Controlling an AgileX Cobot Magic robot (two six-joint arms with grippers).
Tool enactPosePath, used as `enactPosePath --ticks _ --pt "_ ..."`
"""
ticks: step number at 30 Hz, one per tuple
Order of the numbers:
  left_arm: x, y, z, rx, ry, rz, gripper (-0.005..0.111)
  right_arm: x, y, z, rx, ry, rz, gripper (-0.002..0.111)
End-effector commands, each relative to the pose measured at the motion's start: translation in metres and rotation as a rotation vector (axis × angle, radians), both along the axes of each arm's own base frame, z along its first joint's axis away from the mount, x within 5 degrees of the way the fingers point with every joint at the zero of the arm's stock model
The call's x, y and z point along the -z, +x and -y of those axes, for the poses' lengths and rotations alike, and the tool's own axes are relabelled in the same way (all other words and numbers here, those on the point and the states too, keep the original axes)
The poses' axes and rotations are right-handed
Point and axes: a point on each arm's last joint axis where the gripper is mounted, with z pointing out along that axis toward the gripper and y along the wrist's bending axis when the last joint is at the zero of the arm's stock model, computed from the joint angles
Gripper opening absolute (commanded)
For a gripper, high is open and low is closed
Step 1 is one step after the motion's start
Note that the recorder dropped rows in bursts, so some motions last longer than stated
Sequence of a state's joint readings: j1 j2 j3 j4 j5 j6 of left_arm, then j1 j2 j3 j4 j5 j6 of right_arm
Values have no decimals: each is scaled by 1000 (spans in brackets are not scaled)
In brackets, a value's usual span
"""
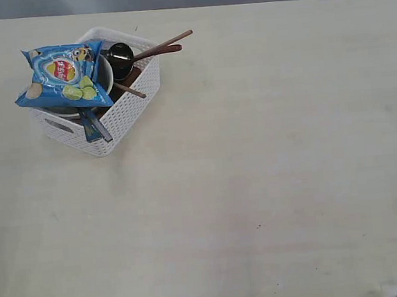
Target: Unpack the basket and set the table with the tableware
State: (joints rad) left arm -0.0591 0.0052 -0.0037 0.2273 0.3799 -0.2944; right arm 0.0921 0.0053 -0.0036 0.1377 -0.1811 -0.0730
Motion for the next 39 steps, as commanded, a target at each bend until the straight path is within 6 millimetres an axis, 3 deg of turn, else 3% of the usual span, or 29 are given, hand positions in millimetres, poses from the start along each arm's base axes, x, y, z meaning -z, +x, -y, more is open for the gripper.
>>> enactPosePath --ticks 1,4,6,8,11,13,18,21,24,28,32,35,39 --pt "0 0 0 -2 3 8 0 -13 -5 2 -53 230 151 0" --pt "0 0 0 -2 3 8 0 -25 -12 5 -91 329 304 0" --pt "0 0 0 -2 3 8 0 -50 -12 5 -96 330 328 0" --pt "0 0 0 -2 3 8 0 -79 3 3 -86 314 283 0" --pt "0 0 0 -2 3 8 0 -118 53 -5 -76 249 53 0" --pt "0 0 0 -2 3 8 0 -133 90 -12 -80 222 -142 0" --pt "0 0 0 -2 3 8 0 -151 174 -41 -123 79 -592 0" --pt "0 0 0 -2 3 8 0 -149 214 -67 -181 -21 -783 0" --pt "0 0 0 -2 3 8 0 -146 238 -102 -269 -122 -915 0" --pt "0 0 0 -2 3 8 0 -120 246 -167 -449 -266 -1049 0" --pt "0 0 0 -2 3 8 0 -93 238 -233 -592 -388 -1093 2" --pt "0 0 0 -2 3 8 0 -79 232 -277 -681 -476 -1092 17" --pt "0 0 0 -2 3 8 0 -66 227 -329 -768 -563 -1091 56"
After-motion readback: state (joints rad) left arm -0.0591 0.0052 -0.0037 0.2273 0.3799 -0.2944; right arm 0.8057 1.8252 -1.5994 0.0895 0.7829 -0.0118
